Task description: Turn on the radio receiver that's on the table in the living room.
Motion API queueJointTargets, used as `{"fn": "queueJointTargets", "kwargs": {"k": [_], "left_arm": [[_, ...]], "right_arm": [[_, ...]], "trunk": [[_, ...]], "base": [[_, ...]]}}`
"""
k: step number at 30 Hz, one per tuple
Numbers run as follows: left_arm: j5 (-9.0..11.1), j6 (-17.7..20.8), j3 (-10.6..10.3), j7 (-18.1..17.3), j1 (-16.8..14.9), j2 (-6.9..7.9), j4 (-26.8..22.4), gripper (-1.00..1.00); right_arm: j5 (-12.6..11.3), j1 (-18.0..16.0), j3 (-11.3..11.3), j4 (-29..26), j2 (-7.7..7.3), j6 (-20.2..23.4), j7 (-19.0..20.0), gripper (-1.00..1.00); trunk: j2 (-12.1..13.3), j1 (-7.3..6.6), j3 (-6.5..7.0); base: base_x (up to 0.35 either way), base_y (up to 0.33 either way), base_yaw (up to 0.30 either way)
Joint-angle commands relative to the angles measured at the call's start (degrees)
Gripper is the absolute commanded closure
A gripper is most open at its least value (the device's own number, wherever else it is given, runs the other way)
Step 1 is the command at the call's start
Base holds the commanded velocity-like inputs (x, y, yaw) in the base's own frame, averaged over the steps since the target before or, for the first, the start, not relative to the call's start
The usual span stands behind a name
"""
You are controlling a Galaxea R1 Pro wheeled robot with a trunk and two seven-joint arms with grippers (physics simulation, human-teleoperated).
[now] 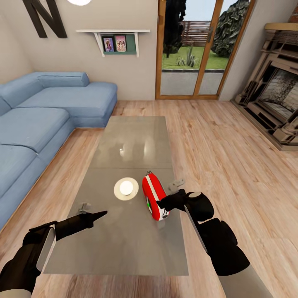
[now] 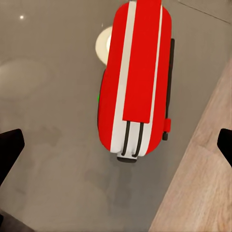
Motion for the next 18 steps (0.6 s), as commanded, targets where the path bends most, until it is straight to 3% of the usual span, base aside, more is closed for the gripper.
{"fn": "queueJointTargets", "kwargs": {"k": [1, 18], "left_arm": [[0.0, 0.0, 0.0, 0.0, 0.0, 0.0, 0.0, 1.0], [0.0, 0.0, 0.0, 0.0, 0.0, 0.0, -0.1, 1.0]], "right_arm": [[0.0, 0.0, 0.0, 0.0, 0.0, 0.0, 0.0, -1.0], [0.0, 0.0, 0.0, 0.0, 0.0, 0.0, 0.0, -1.0]], "trunk": [[0.0, 0.0, 0.09], [0.0, 0.0, 1.62]], "base": [[0.0, 0.0, 0.0], [0.0, 0.0, 0.0]]}}
